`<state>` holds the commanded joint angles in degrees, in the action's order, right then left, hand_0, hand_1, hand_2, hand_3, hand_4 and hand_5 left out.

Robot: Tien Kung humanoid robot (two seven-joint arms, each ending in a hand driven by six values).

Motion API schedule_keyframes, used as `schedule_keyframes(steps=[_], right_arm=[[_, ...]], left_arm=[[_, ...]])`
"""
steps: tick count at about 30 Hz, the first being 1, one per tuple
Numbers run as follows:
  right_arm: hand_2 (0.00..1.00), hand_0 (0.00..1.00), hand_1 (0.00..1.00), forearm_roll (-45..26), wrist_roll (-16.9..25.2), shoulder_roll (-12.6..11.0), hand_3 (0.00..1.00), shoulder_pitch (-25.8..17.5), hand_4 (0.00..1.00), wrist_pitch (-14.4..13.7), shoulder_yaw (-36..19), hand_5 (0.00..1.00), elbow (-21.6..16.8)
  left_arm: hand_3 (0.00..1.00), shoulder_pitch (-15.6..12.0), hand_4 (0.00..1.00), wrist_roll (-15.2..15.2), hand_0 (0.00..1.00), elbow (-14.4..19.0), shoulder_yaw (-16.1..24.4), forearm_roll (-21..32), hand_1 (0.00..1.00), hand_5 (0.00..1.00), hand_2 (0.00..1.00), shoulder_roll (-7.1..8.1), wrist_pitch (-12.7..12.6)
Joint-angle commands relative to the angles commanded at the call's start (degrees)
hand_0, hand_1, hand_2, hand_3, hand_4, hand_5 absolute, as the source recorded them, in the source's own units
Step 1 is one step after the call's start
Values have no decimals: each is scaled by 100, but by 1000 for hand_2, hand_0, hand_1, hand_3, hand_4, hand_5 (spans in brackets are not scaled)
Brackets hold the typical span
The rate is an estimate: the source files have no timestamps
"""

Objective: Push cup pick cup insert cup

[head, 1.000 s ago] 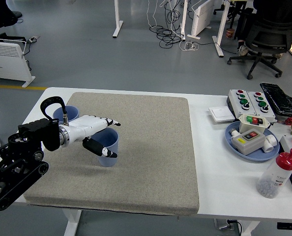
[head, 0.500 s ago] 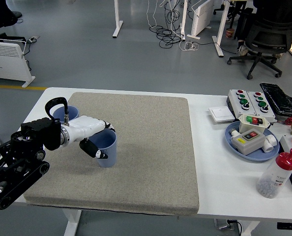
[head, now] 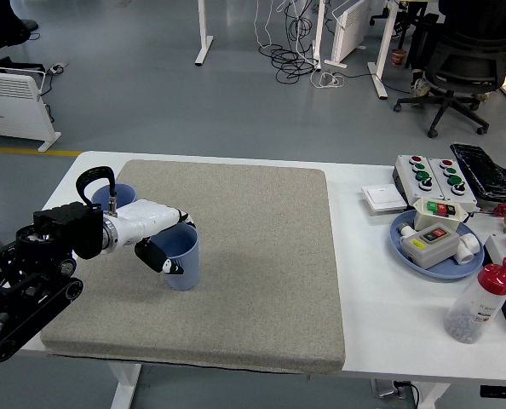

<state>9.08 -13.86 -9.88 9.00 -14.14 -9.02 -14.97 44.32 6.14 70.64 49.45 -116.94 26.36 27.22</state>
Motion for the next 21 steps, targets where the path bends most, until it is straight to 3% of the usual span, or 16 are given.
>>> schedule_keyframes(steps=[6, 10, 13, 16, 21], right_arm=[[634, 690, 619, -36, 7, -2, 544, 5, 94, 0, 20, 484, 1], [634, 690, 619, -70, 15, -1, 544, 5, 94, -4, 33, 484, 2], [634, 690, 618, -116, 26, -4, 544, -1, 94, -8, 51, 483, 1], [634, 690, 618, -107, 23, -5, 544, 4, 94, -8, 47, 483, 1], [634, 690, 619, -103, 17, -9, 544, 4, 94, -9, 38, 483, -2]], left_arm=[[583, 90, 598, 136, 428, 385, 59, 317, 564, 123, 724, 187, 159], [583, 264, 598, 144, 428, 646, 20, 641, 564, 123, 724, 460, 206], [582, 537, 595, 142, 441, 754, -102, 993, 572, 115, 721, 770, 329], [582, 835, 595, 134, 441, 718, -131, 1236, 572, 115, 721, 1036, 443], [584, 1277, 586, 82, 439, 380, -105, 1276, 570, 101, 714, 1268, 512]])
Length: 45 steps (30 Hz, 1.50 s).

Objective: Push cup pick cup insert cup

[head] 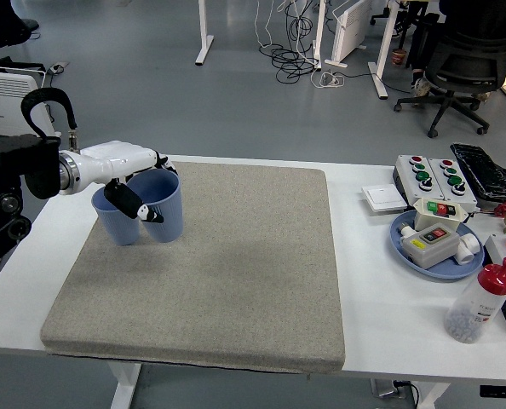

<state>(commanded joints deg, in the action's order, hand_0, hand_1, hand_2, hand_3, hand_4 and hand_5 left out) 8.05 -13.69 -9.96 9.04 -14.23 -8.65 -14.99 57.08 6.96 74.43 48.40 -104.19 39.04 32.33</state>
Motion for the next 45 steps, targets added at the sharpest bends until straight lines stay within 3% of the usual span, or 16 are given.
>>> schedule_keyframes(steps=[5, 11, 16, 26, 38, 39, 44, 45], right_arm=[[634, 690, 619, 12, -8, 1, 544, -15, 94, -3, -11, 484, -3], [634, 690, 619, 45, -18, 11, 544, -4, 95, -5, -29, 484, -5], [634, 690, 619, 0, -1, 13, 544, -2, 94, -10, -8, 484, -7], [634, 690, 620, 26, -6, 8, 545, 5, 94, -6, -10, 484, -7], [634, 690, 619, -5, 7, 4, 544, 14, 95, -8, 7, 484, -7], [634, 690, 619, -3, 7, 3, 544, 14, 94, -8, 7, 485, -7], [634, 690, 619, 3, 5, 1, 544, 15, 94, -6, 5, 485, -6], [634, 690, 620, 5, 5, 1, 544, 15, 94, -6, 4, 484, -6]], left_arm=[[584, 307, 583, -53, 442, -650, 113, -408, 570, 99, 716, -38, -30], [583, 489, 580, -161, 444, -1492, 201, -967, 571, 94, 715, -362, -155], [586, 550, 561, -260, 447, -1916, 141, -1040, 576, 75, 712, -494, -252], [587, 563, 550, -319, 449, -2267, -78, -1123, 578, 75, 710, -693, -329], [588, 575, 549, -432, 444, -2585, -167, -1008, 579, 77, 712, -771, -426], [652, 572, 590, -444, 423, -2602, -177, -992, 588, 86, 740, -778, -438], [652, 550, 590, -495, 423, -2757, -273, -911, 588, 86, 740, -825, -489], [925, 547, 814, -500, 608, -2779, -285, -907, 772, 317, 867, -831, -498]])
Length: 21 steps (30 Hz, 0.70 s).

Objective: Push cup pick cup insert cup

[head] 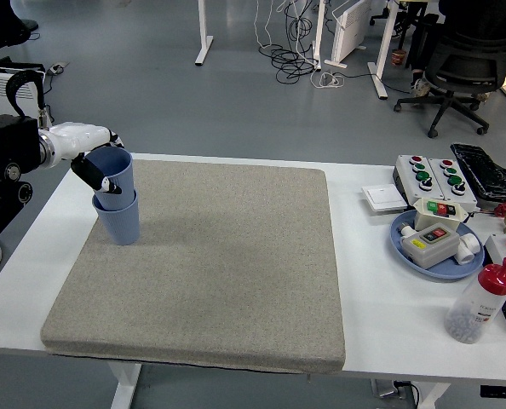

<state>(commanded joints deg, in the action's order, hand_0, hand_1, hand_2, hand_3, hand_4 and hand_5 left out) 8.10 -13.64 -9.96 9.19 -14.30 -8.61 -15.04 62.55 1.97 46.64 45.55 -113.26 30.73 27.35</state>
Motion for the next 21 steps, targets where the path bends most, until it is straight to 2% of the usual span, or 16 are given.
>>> schedule_keyframes(steps=[5, 6, 14, 21], right_arm=[[634, 690, 620, -5, 3, 0, 544, 4, 94, -1, 4, 484, 0], [634, 690, 619, -7, 4, 0, 544, 4, 94, -1, 6, 484, -1], [634, 690, 620, 15, -2, 10, 544, -10, 94, -5, -13, 484, -3], [634, 689, 620, 30, -5, 11, 545, -31, 94, -7, -23, 484, -4]], left_arm=[[925, -21, 814, -50, 608, -240, -144, 116, 772, 317, 867, -37, -107], [998, -23, 998, -44, 998, -266, -161, 128, 998, 569, 998, -42, -110], [998, -102, 998, -128, 998, -601, -161, 380, 998, 583, 998, -136, -647], [998, -207, 998, -217, 998, -599, -5, 486, 998, 601, 998, -132, -837]])
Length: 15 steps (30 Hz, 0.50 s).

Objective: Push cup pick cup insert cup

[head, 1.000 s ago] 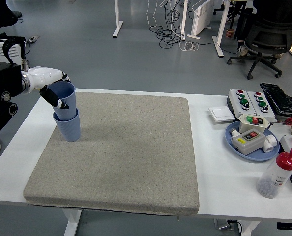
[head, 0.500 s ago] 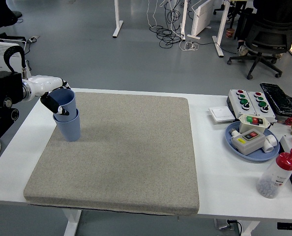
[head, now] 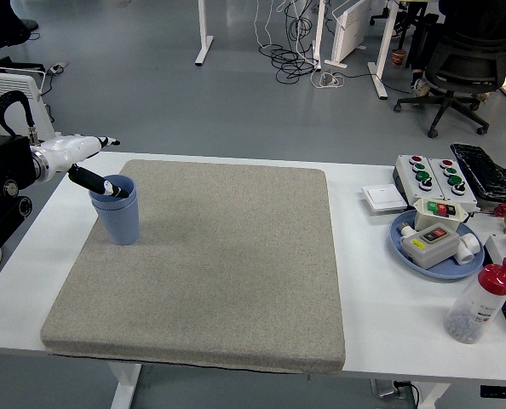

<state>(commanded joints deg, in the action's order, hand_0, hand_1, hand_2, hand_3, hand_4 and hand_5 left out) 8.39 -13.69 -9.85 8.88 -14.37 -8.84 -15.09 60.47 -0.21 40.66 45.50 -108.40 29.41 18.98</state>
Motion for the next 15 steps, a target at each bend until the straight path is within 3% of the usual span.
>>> schedule_keyframes(steps=[2, 3, 6, 8, 9, 14, 15], right_arm=[[634, 689, 620, 7, -1, 0, 545, -5, 94, -1, -2, 484, 0], [634, 689, 620, 14, -1, -3, 544, -8, 94, 0, -3, 484, 1], [634, 689, 620, 16, 2, -5, 544, -16, 94, 0, 1, 484, 3], [634, 689, 620, 14, 6, -5, 544, -27, 94, 0, 4, 484, 4], [634, 689, 620, 8, 11, -6, 544, -32, 94, -2, 10, 484, 6], [634, 689, 620, -42, 43, -13, 544, -26, 94, -8, 46, 484, 12], [634, 689, 620, -54, 49, -17, 544, -16, 94, -8, 55, 483, 13]], left_arm=[[998, -63, 998, -131, 998, 78, 91, 53, 998, 601, 998, 20, -216], [998, -156, 998, -221, 998, 177, 204, 244, 998, 692, 998, 39, -419], [998, -396, 998, -318, 998, 431, 546, 836, 998, 692, 998, 43, -1074], [998, -697, 998, -371, 998, 732, 944, 1264, 998, 692, 998, -8, -1558], [809, -930, 677, -397, 770, 969, 1204, 1525, 809, 881, 843, -50, -1818], [809, -1900, 677, -552, 770, 2016, 2380, 2716, 809, 881, 843, -318, -2934], [795, -2075, 636, -607, 795, 2200, 2565, 2940, 825, 980, 854, -401, -3023]])
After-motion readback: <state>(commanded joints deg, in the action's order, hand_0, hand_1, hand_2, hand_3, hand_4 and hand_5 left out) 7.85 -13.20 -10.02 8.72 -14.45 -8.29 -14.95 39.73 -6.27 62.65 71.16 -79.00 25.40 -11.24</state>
